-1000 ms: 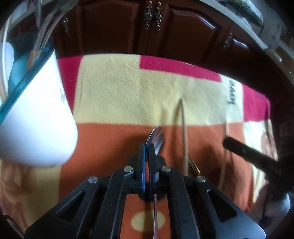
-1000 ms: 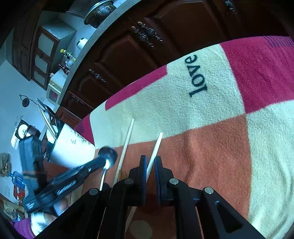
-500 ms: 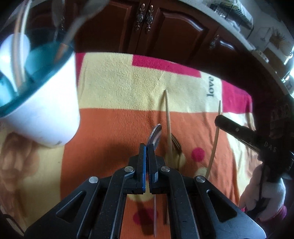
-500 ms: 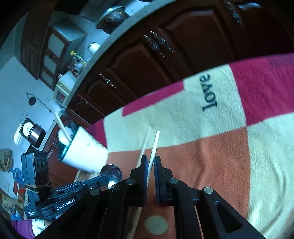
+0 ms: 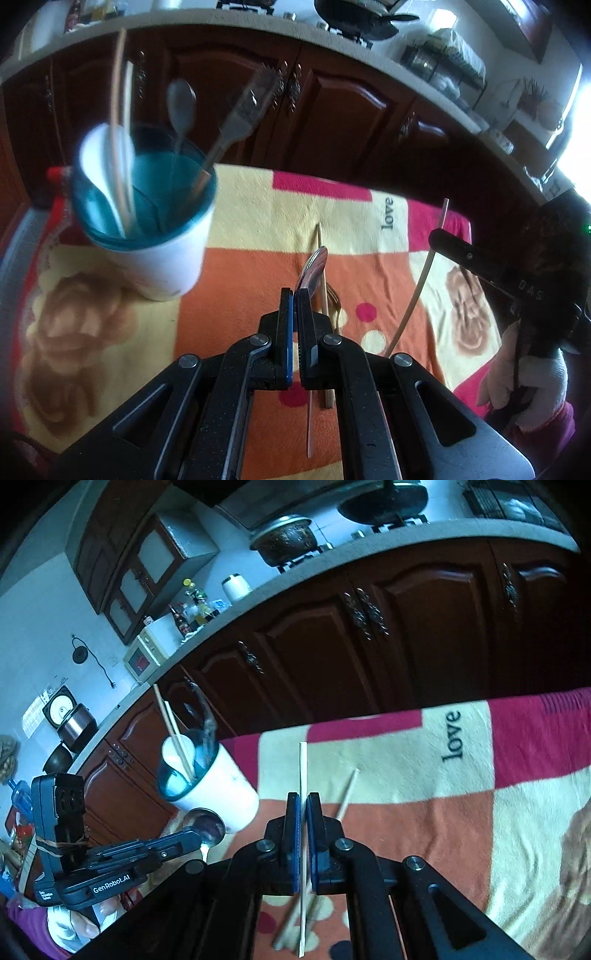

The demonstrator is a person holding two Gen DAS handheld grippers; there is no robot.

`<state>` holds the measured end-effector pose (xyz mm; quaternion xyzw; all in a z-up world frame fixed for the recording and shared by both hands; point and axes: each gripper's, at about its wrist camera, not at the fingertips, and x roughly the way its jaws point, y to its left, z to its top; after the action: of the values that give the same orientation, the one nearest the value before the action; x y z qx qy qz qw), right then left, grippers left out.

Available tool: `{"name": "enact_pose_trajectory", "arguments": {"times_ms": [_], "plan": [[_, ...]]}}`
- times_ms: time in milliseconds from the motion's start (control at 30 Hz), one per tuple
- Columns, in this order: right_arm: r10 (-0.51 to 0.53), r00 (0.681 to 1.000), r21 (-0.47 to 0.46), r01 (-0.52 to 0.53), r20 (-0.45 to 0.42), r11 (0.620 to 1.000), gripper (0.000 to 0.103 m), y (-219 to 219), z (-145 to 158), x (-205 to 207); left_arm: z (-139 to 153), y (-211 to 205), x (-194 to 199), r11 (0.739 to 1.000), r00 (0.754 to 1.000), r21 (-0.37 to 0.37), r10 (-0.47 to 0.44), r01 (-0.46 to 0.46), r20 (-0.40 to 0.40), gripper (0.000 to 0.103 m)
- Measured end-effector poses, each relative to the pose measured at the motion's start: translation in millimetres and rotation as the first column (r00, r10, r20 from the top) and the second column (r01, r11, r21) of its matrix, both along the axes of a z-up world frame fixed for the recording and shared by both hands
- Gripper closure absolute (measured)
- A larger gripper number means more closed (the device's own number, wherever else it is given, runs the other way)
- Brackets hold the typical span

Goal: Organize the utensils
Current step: 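Carry the spoon to the holder with the left tool while the right tool carries the chopstick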

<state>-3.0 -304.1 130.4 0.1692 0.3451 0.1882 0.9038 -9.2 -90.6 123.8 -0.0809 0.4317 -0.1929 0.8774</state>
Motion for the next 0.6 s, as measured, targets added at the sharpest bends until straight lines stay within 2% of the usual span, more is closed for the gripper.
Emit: {"name": "enact_pose_trajectory", "arguments": {"times_ms": [333,600], "plan": [[0.071,0.994,-0.026,-0.069,0.085,0.997,0.100,58,49,7,41,42,-7,0.998,0.996,-0.047,0.054,-0.051,0.070,0.102],[0.113,0.983,-0.028,-0.110,0.147,0.994,0.100,103,83,30,76,83,13,0.990,0.983,-0.073,0.131,-0.122,0.130,0.102]]}}
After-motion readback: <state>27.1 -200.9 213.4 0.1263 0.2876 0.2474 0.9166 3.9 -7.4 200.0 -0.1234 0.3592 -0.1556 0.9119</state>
